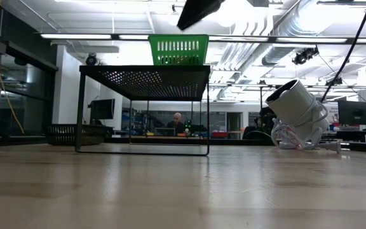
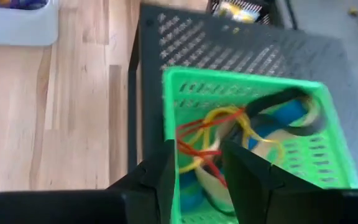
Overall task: Pick & Place Office Desk Supplies
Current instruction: Put the black bin with crayon boxes on the shelf
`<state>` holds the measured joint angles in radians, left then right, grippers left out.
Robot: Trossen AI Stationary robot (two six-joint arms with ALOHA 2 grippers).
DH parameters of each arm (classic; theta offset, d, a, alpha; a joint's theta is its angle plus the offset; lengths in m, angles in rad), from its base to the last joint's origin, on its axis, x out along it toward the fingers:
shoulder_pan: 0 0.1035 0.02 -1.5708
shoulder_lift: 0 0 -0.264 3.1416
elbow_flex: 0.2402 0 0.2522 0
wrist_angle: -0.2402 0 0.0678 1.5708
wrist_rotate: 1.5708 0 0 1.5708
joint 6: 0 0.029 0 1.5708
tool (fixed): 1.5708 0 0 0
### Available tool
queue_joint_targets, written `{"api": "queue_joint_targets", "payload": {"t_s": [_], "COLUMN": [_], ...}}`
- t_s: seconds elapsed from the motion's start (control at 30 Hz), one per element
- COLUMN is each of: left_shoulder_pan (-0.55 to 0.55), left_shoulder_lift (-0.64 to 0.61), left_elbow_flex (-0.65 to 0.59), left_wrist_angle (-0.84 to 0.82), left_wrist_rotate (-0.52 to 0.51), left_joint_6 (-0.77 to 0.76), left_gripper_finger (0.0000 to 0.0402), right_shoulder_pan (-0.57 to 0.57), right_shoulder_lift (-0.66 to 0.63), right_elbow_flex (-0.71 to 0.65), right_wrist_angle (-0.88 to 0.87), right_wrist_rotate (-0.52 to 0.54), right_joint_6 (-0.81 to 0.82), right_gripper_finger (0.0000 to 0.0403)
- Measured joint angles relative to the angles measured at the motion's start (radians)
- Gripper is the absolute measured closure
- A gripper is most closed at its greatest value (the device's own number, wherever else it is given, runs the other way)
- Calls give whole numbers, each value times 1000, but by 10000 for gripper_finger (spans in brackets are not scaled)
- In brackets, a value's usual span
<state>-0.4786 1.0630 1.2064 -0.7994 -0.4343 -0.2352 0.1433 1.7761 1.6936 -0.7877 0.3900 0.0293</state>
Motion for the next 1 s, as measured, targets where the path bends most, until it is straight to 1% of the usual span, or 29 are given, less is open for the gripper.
{"api": "queue_joint_targets", "payload": {"t_s": [0.07,0.2,0.63,0.73,0.9,1.0], "left_shoulder_pan": [0,0,0,0,0,0], "left_shoulder_lift": [0,0,0,0,0,0], "left_elbow_flex": [0,0,0,0,0,0], "left_wrist_angle": [1,1,1,1,1,1], "left_wrist_rotate": [0,0,0,0,0,0], "left_joint_6": [0,0,0,0,0,0], "left_gripper_finger": [306,306,306,306,306,306], "right_shoulder_pan": [1,7,43,59,114,158], "right_shoulder_lift": [-12,-34,-33,-33,-33,-33], "right_elbow_flex": [1,0,0,0,0,0], "right_wrist_angle": [21,0,-17,-17,-11,-1], "right_wrist_rotate": [5,5,-7,-67,-226,-275], "right_joint_6": [-7,-5,10,42,78,117], "right_gripper_finger": [283,283,283,283,283,283]}}
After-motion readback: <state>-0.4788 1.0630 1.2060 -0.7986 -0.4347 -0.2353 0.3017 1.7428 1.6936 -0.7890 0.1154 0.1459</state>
